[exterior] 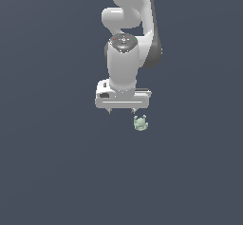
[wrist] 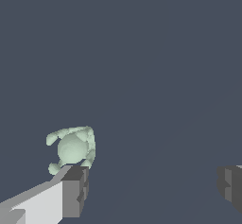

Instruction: Pick up the object and move it to a goal position.

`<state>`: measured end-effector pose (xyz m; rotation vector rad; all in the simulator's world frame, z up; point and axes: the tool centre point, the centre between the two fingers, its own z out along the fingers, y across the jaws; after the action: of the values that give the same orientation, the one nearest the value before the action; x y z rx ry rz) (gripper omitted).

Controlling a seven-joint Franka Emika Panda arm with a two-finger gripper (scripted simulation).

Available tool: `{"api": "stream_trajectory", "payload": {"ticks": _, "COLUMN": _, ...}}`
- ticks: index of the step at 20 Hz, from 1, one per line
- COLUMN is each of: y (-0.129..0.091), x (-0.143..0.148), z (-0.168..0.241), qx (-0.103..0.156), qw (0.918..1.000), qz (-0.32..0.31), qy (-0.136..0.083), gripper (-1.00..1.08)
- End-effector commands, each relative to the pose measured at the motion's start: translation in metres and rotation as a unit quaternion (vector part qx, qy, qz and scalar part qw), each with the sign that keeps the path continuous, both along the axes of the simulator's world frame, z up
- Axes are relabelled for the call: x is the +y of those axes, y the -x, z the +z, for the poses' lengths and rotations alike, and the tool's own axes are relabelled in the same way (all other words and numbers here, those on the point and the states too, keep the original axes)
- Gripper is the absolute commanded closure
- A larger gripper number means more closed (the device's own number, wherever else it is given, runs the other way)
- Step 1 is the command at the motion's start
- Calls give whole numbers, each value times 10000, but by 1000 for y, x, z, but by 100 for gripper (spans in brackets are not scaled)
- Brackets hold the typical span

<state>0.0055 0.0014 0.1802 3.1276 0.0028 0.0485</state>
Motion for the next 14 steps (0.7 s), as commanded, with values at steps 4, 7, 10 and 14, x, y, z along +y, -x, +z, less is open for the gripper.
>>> {"api": "stream_trajectory", "payload": {"ticks": 4, "y": 0, "x": -4, "z": -1, "qx": 15, "qw": 10000, "qz": -57, "qy": -4, "gripper": -92}}
{"api": "stream_trajectory", "payload": {"ticks": 7, "y": -1, "x": -14, "z": -3, "qx": 54, "qw": 9998, "qz": -215, "qy": -15, "gripper": -92}}
{"api": "stream_trajectory", "payload": {"ticks": 10, "y": -1, "x": -21, "z": -3, "qx": 75, "qw": 9995, "qz": -313, "qy": -22, "gripper": -92}}
{"api": "stream_trajectory", "payload": {"ticks": 14, "y": -1, "x": -18, "z": -5, "qx": 73, "qw": 9996, "qz": -283, "qy": -20, "gripper": -92}}
